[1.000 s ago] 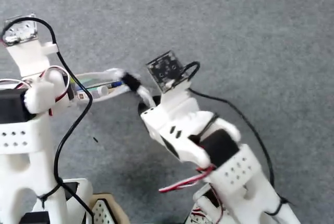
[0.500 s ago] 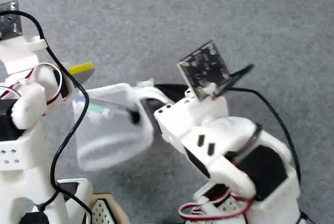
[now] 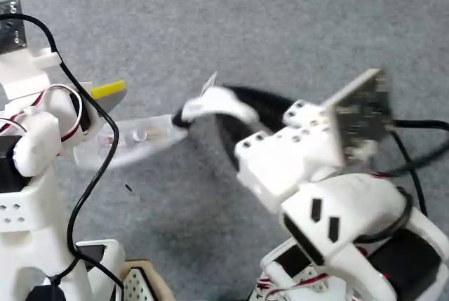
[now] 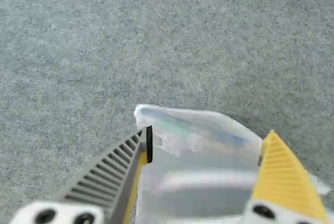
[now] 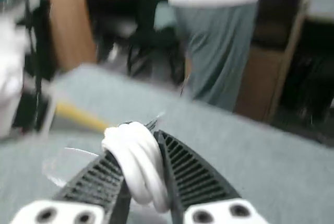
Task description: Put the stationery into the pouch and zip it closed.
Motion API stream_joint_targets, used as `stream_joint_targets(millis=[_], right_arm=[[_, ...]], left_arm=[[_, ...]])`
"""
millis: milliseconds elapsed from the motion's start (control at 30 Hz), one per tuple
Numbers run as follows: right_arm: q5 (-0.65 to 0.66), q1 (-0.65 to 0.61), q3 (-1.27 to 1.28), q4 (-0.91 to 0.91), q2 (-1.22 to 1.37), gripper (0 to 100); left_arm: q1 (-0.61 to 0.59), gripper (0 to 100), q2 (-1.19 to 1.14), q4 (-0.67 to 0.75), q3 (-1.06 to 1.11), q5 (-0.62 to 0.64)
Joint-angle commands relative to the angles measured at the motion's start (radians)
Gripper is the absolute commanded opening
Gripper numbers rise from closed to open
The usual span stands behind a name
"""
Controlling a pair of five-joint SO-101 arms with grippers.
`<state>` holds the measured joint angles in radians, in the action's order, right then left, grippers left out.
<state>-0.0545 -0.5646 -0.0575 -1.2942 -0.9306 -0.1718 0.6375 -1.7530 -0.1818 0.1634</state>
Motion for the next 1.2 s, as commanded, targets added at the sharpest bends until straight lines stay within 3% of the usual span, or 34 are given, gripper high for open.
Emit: stream_joint_targets(millis=[0, 333, 567, 900, 1167], right_arm=[[-0.009, 0.061, -0.073, 0.097, -0.005, 1.2], [-0.011, 0.203, -0.091, 0.187, -0.016, 1.2], [-0.009, 0.212, -0.082, 0.203, -0.01, 1.2], [-0.009, 0.344, 0.044, 0.499, -0.007, 1.2], [-0.006, 0.342, 0.105, 0.42, -0.007, 1.2]], left_arm=[[0.013, 34, 0.017, -0.005, -0.03, 0.008], [0.005, 34, 0.017, -0.006, -0.021, 0.008], [0.015, 34, 0.017, -0.006, 0.143, 0.006], [0.102, 34, 0.098, -0.006, 0.28, 0.006], [0.104, 34, 0.1, -0.006, 0.28, 0.006]])
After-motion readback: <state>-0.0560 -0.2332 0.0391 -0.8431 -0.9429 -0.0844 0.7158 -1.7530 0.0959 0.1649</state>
